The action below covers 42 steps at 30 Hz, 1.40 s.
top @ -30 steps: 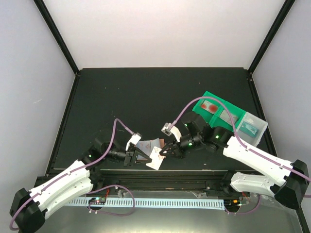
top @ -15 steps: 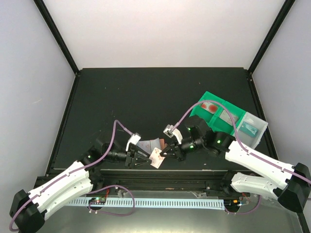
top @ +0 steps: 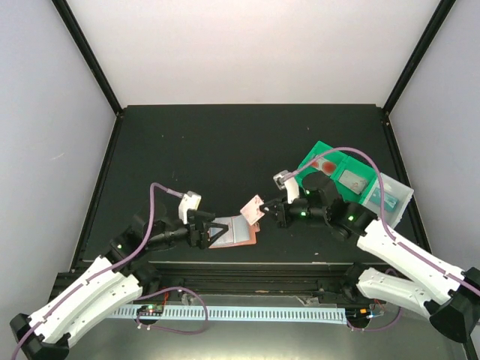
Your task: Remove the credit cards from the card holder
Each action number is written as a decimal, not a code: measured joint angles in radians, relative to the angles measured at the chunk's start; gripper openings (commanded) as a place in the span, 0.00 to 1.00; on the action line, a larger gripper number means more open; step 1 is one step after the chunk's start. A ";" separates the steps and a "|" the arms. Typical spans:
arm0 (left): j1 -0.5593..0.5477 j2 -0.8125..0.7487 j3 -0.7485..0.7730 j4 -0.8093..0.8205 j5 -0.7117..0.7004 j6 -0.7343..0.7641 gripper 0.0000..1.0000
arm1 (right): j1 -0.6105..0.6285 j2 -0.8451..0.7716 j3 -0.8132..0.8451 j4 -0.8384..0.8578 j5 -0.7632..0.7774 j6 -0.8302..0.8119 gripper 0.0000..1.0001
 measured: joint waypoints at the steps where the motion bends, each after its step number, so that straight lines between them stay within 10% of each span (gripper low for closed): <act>1: 0.000 -0.015 0.000 -0.016 -0.036 0.004 0.99 | -0.013 -0.005 0.000 0.000 0.025 0.011 0.01; 27: 0.000 -0.115 0.005 -0.188 -0.348 0.032 0.99 | -0.605 -0.113 -0.016 0.015 0.528 0.143 0.01; 42: 0.000 -0.129 0.005 -0.191 -0.349 0.031 0.99 | -0.876 0.057 -0.074 0.119 0.458 0.122 0.01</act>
